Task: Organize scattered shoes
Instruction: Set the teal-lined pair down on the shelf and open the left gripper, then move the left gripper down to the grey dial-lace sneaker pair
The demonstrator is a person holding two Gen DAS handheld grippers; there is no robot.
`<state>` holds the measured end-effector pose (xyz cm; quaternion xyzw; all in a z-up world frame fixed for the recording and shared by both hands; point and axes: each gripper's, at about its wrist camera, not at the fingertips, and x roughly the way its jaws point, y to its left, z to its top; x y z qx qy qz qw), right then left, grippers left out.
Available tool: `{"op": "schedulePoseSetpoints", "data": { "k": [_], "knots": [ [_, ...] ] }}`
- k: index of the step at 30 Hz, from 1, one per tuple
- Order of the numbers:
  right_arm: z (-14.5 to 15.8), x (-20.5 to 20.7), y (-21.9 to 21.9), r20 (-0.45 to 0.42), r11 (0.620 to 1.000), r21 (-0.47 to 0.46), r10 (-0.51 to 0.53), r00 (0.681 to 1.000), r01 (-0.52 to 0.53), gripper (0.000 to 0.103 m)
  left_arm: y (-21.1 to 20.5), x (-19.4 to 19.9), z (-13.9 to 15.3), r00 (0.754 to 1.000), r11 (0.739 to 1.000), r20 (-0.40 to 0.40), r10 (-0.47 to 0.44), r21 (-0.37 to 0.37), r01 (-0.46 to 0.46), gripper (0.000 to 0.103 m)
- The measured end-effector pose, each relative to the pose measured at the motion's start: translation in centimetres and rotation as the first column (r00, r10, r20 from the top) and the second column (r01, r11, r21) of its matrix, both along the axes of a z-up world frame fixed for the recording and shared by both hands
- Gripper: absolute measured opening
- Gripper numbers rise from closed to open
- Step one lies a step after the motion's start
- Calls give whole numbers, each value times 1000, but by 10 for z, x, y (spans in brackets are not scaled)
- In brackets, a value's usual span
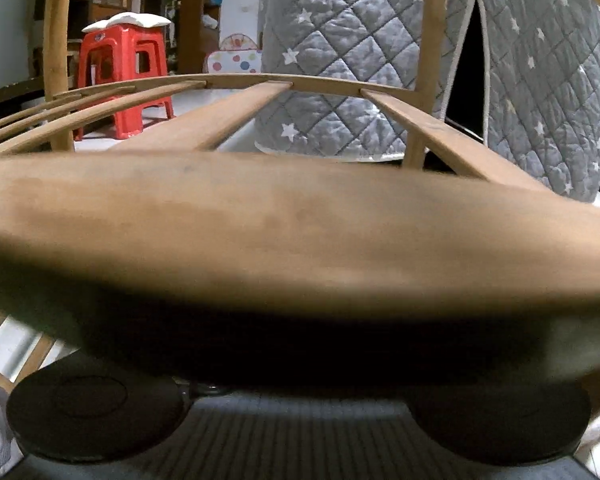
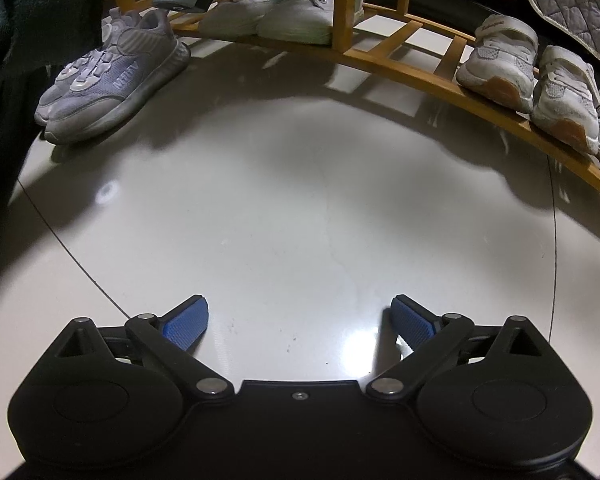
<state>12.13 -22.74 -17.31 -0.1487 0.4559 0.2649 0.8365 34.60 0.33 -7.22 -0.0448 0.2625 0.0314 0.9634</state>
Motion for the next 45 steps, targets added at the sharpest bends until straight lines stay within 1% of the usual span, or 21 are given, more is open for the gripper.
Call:
{"op": "schedulePoseSetpoints", "data": {
  "k": [6,9,16,21,25,34,36,40,45],
  "knots": [
    [1,-1,-1,8,1000,1,4,1000,-4,99,3,-11,3,1000,999,-1,-5,-39,5,39],
    [3,-2,0,12,1000,5,8,1000,-9,99,6,-20,8,1000,999,2,-19,-46,19,39],
    [6,-4,2,21,1000,11,28,999,-28,99,16,-45,21,1000,999,-4,-18,-39,18,44],
    [10,-6,2,38,999,20,36,999,-37,99,25,-69,31,1000,1000,-21,4,-27,-5,46],
    [14,-7,1,50,999,28,41,998,-42,100,36,-88,35,999,999,-47,28,-37,-29,46],
    [16,-7,1,53,998,36,44,998,-46,100,64,-123,36,988,997,-139,73,3,-73,49],
    [15,-7,2,49,998,35,45,998,-47,100,71,-129,37,983,996,-161,86,31,-82,49],
    [14,-8,2,45,998,30,45,998,-46,100,87,-134,44,977,993,-184,109,63,-99,49],
    [12,-8,3,42,999,20,44,998,-45,100,118,-132,54,966,986,-211,147,110,-126,50]
  ]
}}
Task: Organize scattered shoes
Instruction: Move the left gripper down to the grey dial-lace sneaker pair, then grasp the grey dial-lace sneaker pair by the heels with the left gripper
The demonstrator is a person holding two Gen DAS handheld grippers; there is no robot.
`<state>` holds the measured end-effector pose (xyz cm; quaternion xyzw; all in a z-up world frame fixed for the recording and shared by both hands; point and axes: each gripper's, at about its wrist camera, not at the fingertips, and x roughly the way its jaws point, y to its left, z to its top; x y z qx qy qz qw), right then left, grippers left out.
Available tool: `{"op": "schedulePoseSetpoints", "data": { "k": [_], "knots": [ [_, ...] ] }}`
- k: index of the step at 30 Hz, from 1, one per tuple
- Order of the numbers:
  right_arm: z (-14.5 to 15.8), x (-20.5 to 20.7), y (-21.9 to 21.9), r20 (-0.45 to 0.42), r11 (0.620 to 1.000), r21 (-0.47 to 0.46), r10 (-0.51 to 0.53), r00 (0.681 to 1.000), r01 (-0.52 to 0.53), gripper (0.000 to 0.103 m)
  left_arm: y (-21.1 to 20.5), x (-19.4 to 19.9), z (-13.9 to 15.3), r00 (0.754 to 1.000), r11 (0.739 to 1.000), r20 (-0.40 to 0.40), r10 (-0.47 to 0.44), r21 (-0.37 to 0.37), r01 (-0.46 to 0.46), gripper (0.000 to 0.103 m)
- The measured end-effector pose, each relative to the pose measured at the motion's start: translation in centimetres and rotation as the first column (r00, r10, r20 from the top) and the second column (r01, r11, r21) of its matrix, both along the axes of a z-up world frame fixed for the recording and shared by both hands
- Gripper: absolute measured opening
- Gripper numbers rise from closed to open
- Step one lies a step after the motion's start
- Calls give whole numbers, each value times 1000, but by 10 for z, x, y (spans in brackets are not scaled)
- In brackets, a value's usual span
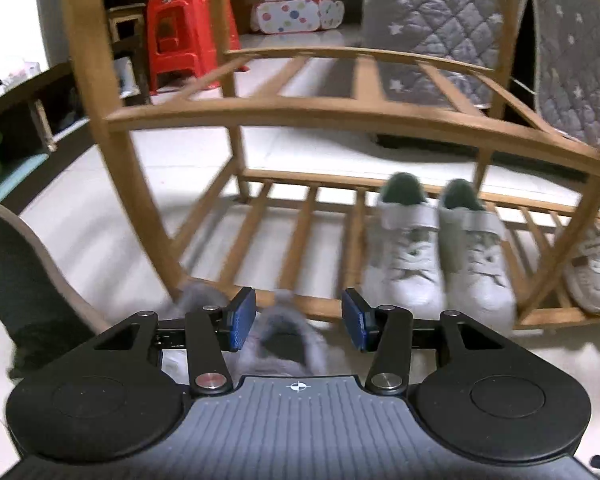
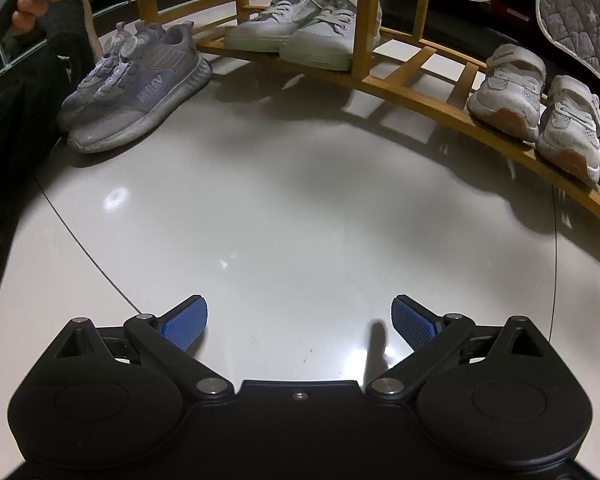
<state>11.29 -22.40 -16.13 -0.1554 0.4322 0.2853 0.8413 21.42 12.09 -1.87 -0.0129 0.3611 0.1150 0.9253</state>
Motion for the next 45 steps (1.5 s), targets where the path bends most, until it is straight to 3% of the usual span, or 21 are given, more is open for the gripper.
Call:
{"op": "schedulePoseSetpoints", "data": {
  "k": [6,11,25,30,39,45],
  "knots": [
    [-3,-1,1,-9,1000,-13,4,1000,-4,100,31,17,-5,997,1000,-71,21,5,-20,57],
    [-6,-1,3,-20,1000,-19,7,1000,-8,100,48,27,-18,990,999,-141,8,-38,-13,59],
    [-13,1,4,-39,999,-32,-2,999,1,100,51,54,-51,947,993,-301,-114,-29,111,58],
    [-13,2,3,-43,1000,-29,-4,999,3,100,53,60,-68,925,991,-356,-134,-28,132,52],
    [-13,3,3,-43,1000,-28,-3,999,2,101,49,60,-78,920,989,-362,-146,-18,150,46],
    [-13,4,3,-43,1000,-28,-8,999,7,101,44,60,-80,926,988,-350,-139,9,152,35]
  ]
}}
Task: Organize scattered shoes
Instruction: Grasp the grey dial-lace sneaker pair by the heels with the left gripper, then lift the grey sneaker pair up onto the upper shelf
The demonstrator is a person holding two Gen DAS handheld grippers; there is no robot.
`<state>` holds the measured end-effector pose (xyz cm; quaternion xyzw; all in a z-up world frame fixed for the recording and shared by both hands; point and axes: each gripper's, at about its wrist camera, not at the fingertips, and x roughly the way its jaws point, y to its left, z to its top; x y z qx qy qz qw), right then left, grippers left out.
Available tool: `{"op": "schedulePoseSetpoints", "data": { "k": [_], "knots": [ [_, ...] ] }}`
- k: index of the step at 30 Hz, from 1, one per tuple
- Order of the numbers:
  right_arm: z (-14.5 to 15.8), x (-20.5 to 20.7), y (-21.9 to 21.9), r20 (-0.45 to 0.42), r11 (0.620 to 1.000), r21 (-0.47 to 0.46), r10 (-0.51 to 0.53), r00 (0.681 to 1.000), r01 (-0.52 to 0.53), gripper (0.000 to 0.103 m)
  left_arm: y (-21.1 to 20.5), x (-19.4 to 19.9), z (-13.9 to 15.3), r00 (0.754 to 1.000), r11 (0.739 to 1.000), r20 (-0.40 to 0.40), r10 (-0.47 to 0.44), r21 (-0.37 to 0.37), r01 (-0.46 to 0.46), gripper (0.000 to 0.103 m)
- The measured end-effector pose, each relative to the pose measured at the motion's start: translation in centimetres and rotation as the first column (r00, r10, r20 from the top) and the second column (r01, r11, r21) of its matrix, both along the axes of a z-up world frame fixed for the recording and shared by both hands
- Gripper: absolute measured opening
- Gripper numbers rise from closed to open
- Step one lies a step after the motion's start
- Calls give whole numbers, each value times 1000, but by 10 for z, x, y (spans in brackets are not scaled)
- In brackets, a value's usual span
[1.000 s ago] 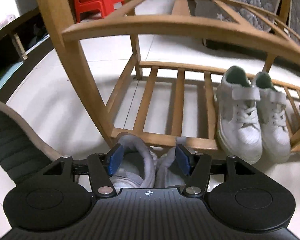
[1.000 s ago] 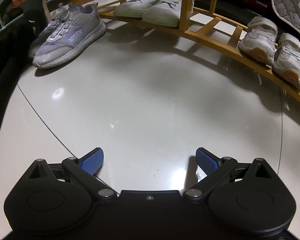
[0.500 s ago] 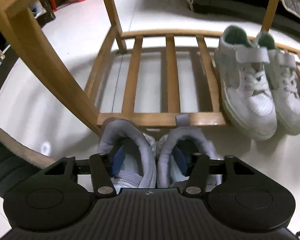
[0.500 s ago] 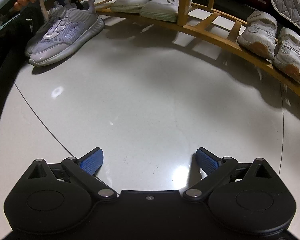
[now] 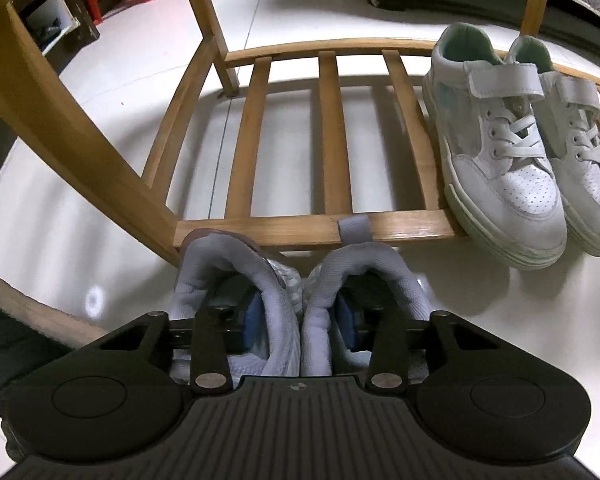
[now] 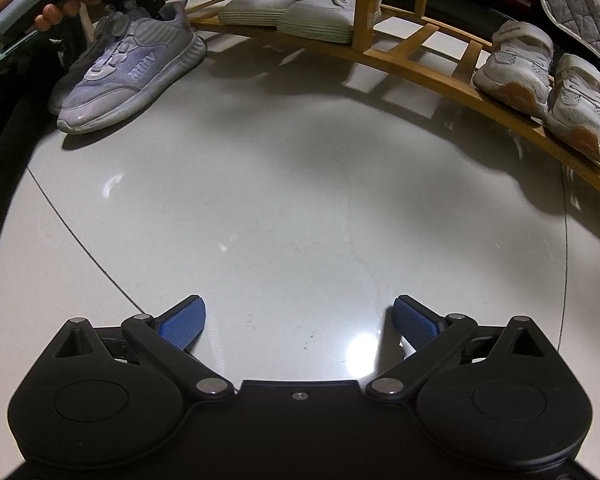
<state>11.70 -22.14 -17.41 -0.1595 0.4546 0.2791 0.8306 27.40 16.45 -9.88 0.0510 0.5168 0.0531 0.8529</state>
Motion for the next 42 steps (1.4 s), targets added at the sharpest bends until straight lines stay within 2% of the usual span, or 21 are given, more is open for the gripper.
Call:
{"op": "schedulePoseSetpoints", "data": {
  "k": [12,24,34,42],
  "knots": [
    [-1,3,0,0,1000,0,-1,1000,1,101,1,-32,7,994,998,89,60,-12,-59,25],
    [-2,3,1,5,1000,2,-4,1000,4,101,8,-64,47,965,997,253,68,-38,-60,22],
    [-1,1,1,8,1000,3,-6,1000,6,102,-7,-37,77,926,999,377,22,19,-32,21],
    [-2,1,-1,10,1000,4,-10,1000,10,102,-8,-5,83,897,998,439,57,0,-63,20]
  ]
}}
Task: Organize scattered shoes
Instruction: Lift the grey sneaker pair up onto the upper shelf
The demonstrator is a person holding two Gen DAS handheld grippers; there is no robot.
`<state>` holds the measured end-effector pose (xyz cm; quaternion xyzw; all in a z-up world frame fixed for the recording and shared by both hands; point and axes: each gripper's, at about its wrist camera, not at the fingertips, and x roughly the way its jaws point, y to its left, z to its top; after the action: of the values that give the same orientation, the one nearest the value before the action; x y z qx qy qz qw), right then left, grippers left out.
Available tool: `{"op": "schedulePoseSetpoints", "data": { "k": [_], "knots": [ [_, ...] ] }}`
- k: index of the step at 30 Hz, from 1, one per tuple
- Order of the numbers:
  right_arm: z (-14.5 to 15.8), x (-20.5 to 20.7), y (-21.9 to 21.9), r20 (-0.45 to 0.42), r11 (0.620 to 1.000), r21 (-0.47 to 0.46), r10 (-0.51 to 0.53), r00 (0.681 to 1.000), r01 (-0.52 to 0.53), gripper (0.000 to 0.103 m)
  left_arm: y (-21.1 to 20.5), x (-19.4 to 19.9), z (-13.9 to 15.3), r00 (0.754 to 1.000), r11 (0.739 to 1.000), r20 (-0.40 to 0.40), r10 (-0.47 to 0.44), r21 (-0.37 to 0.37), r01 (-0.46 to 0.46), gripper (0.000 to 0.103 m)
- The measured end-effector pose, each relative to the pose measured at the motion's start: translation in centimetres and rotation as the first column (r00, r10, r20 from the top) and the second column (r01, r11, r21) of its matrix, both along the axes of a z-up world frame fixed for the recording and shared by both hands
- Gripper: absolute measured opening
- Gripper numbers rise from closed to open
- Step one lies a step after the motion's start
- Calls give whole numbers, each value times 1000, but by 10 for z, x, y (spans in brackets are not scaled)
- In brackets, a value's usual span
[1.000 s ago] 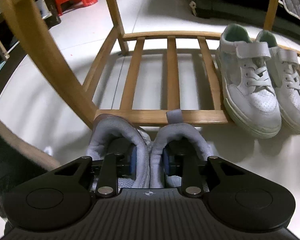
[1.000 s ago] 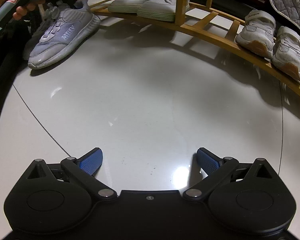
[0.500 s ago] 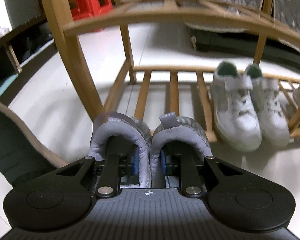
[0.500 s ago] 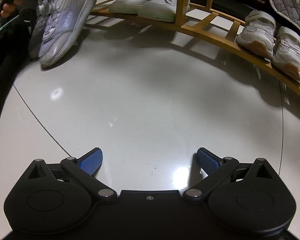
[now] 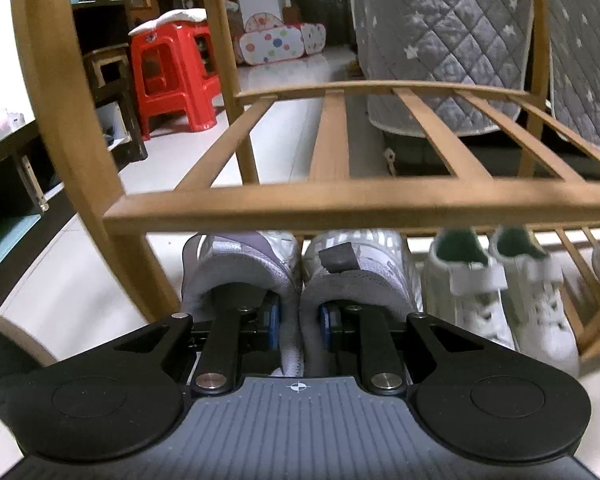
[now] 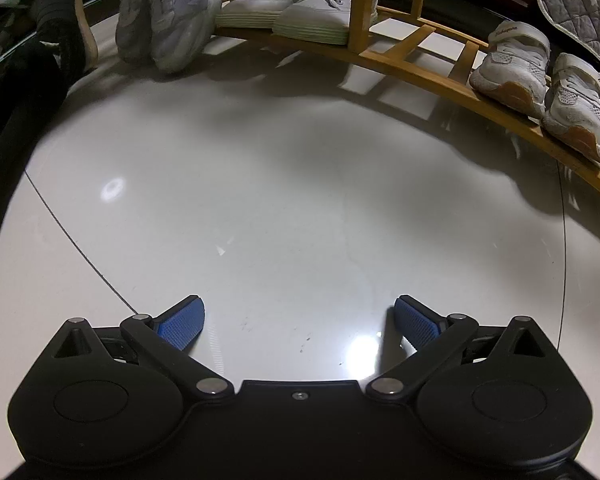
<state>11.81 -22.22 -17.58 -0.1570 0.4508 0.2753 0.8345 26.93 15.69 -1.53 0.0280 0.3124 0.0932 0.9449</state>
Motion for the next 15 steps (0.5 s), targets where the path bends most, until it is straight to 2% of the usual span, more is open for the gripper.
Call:
{"op": "schedulePoseSetpoints", "data": {
  "k": [9,15],
  "knots": [
    [0,2,-1,0,1000,0,-4,1000,4,103,-1,34,-14,999,999,19,40,-11,-40,21],
    [-1,3,-2,2,1000,2,-5,1000,5,103,-4,56,-23,998,998,-7,57,8,-57,25]
  ]
}}
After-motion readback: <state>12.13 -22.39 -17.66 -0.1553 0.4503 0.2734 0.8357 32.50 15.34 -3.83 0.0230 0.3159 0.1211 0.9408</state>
